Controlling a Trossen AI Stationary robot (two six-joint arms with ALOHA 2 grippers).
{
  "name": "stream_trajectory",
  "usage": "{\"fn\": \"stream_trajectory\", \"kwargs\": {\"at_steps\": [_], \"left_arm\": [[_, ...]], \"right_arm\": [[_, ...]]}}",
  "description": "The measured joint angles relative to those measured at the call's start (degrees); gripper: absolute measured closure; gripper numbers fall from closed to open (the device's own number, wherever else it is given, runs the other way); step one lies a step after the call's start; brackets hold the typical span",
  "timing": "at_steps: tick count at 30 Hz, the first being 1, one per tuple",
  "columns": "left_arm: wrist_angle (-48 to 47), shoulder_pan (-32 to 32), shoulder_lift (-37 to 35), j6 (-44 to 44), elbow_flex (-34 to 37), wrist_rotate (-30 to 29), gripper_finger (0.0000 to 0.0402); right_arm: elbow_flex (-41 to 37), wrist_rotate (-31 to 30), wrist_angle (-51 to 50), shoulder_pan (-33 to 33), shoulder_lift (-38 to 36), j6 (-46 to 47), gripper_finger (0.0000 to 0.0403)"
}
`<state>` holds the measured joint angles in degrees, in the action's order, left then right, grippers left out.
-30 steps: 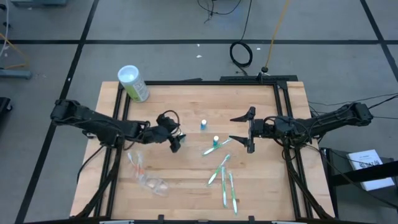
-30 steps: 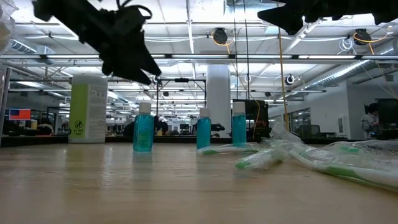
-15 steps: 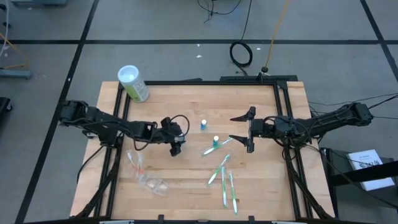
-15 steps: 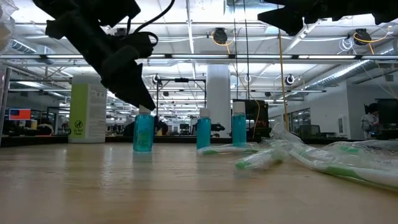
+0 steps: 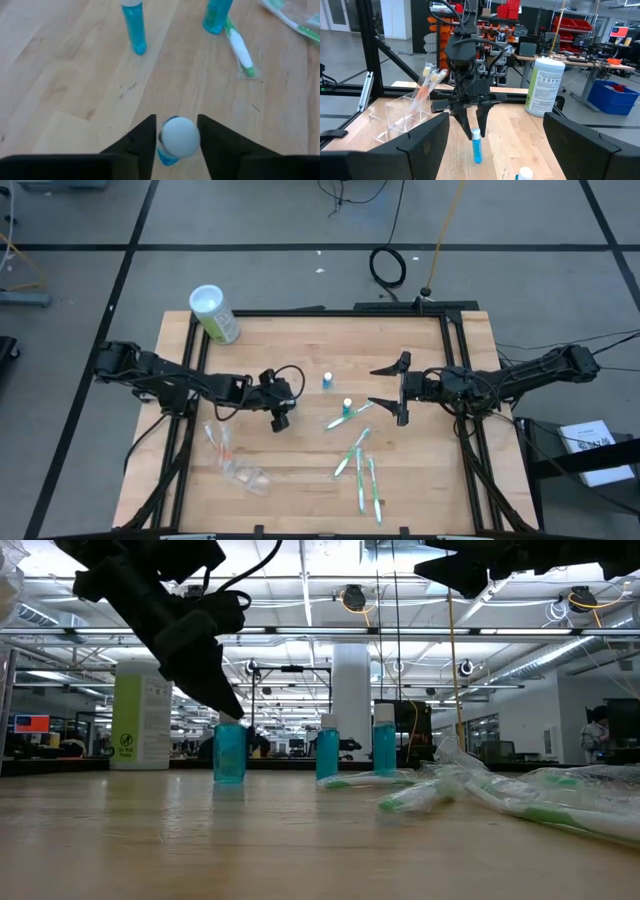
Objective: Pick & Place toothbrushing station
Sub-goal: Put the blue mouthwash into the transparent organizer
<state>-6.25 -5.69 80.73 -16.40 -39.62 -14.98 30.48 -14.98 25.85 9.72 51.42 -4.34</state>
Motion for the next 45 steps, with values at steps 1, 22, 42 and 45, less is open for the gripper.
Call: {"fn": "stream_trajectory", "kwargs": {"at_steps": [1, 22, 42, 45], "left_arm": [[0.01, 0.0, 0.0, 0.0, 0.0, 0.0, 0.0271], [-9.78, -0.49, -9.26, -7.34, -7.58, 7.02, 0.0304], [-47.66, -38.92, -12.45, -41.37, -25.24, -17.43, 0.0305], [-46.93, -44.67, -11.48, -49.24, -22.49, -22.09, 0.0305]], "right_arm": [[0.0, 0.0, 0.0, 0.0, 0.0, 0.0, 0.0085], [0.0, 0.02, -0.02, 0.0, 0.0, 0.17, 0.0085], [0.0, 0.02, -0.9, 0.0, -0.01, 0.66, 0.0085], [0.0, 0.04, -0.77, 0.0, -0.01, 0.61, 0.0085]]}}
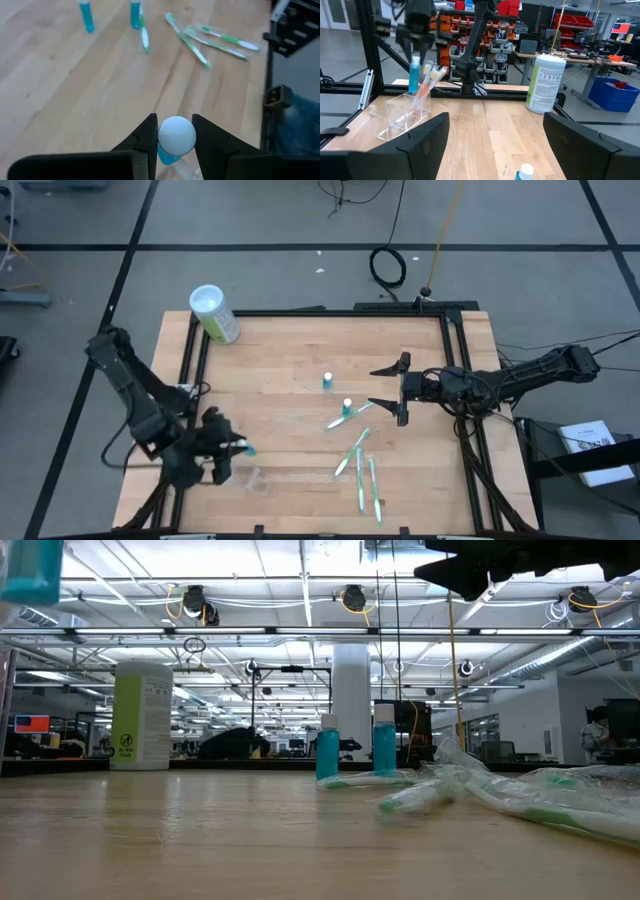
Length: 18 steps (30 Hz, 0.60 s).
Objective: Pick & Place toothbrushing station
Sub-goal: Put the blue mouthwash into the transparent organizer
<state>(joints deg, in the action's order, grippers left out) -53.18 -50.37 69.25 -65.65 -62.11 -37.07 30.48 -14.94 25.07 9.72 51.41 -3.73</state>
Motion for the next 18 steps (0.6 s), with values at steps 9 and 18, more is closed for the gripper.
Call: {"fn": "stream_trajectory", "kwargs": {"at_steps": [9, 18], "left_arm": [[1.15, -11.06, 3.99, -16.46, 4.27, -3.72, 0.0305], [3.91, -14.32, 6.68, -11.46, 4.24, -4.11, 0.0305]], "right_arm": [[0.0, 0.04, 3.39, 0.02, -0.01, -2.08, 0.0085], [0.0, 0.04, 6.8, 0.02, -0.01, -4.17, 0.0085]]}}
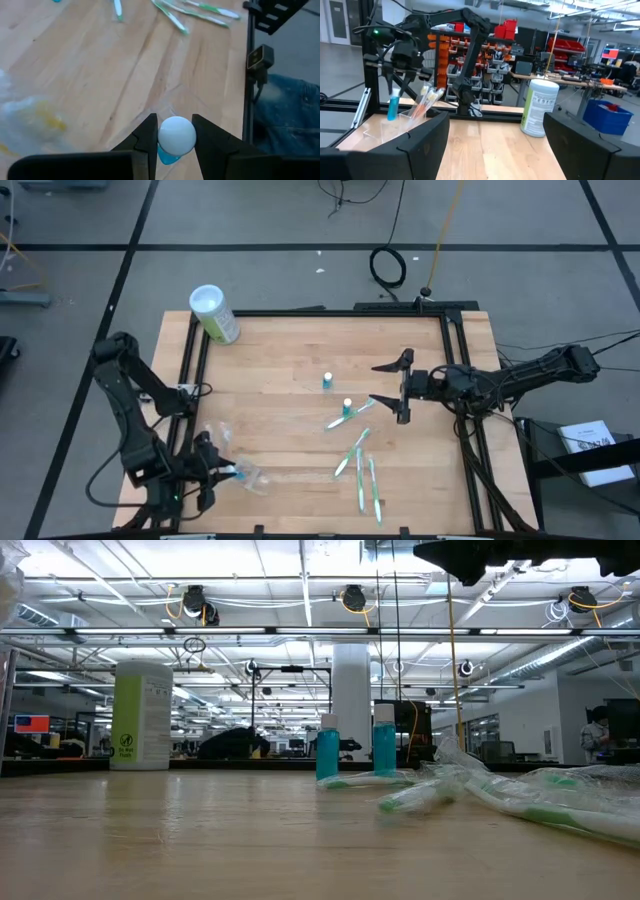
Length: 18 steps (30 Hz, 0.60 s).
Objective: Pick & Place toothbrushing station
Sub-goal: Put the blue mouthwash into the transparent organizer
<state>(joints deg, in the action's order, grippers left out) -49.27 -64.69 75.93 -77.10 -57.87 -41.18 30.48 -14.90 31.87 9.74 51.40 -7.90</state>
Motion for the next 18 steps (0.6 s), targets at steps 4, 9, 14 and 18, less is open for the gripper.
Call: {"fn": "stream_trajectory", "kwargs": {"at_steps": [4, 9, 14, 18], "left_arm": [[-0.07, 0.04, 1.12, 1.0, 0.0, -0.02, 0.0305], [-0.11, 0.0, 3.15, 1.08, 0.0, 0.38, 0.0305], [-0.14, 0.02, 5.09, -0.62, 0.0, 1.52, 0.0305], [-0.12, 0.02, 7.21, -1.33, -0.02, 0.91, 0.0305]], "right_arm": [[0.0, 0.0, 0.24, 0.0, 0.0, -0.53, 0.0085], [0.0, 0.0, 1.38, 0.0, 0.0, -0.77, 0.0085], [0.0, 0.0, 1.78, 0.0, -0.02, -1.61, 0.0085], [0.0, 0.0, 1.93, 0.0, -0.02, -2.18, 0.0085]]}}
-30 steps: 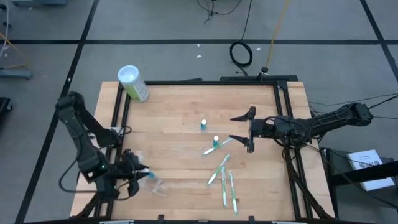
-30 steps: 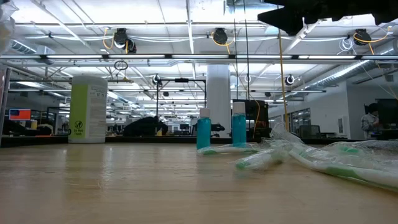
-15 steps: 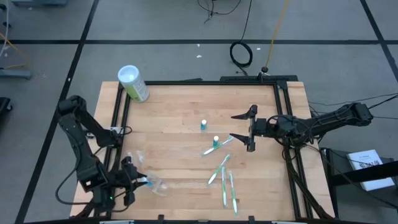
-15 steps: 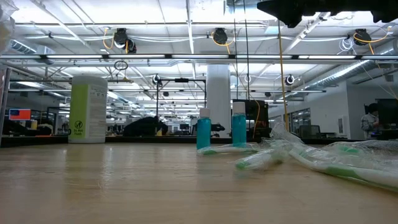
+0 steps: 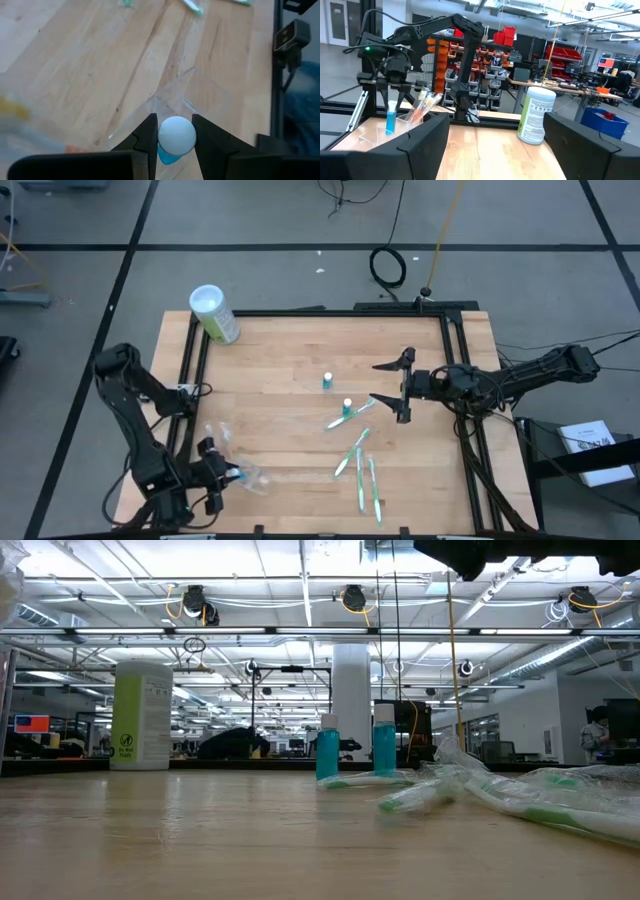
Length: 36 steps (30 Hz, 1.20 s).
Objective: Pick & Place toothbrushing station
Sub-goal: Put the blue mouthwash into the transparent organizer
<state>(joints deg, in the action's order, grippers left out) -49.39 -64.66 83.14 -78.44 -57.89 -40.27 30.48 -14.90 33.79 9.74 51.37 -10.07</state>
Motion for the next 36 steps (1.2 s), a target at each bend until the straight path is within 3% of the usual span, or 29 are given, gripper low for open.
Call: {"fn": "stream_trajectory", "kwargs": {"at_steps": [12, 18, 29, 36], "left_arm": [[0.25, 0.02, 5.23, -4.87, -0.02, -0.77, 0.0305], [0.6, 0.02, 7.27, -7.64, -0.02, 1.71, 0.0305], [0.0, 0.02, 8.01, -8.64, -0.02, 0.5, 0.0304], [-0.02, 0.17, 8.01, -10.75, -0.02, 0.75, 0.0268]], "right_arm": [[0.0, -0.02, 1.65, 0.02, 0.0, -1.8, 0.0085], [0.0, -0.02, 1.8, 0.02, 0.0, -2.57, 0.0085], [0.0, -0.02, 2.07, 0.02, 0.0, -2.66, 0.0085], [0.0, -0.02, 2.87, 0.02, 0.0, -2.65, 0.0085]]}}
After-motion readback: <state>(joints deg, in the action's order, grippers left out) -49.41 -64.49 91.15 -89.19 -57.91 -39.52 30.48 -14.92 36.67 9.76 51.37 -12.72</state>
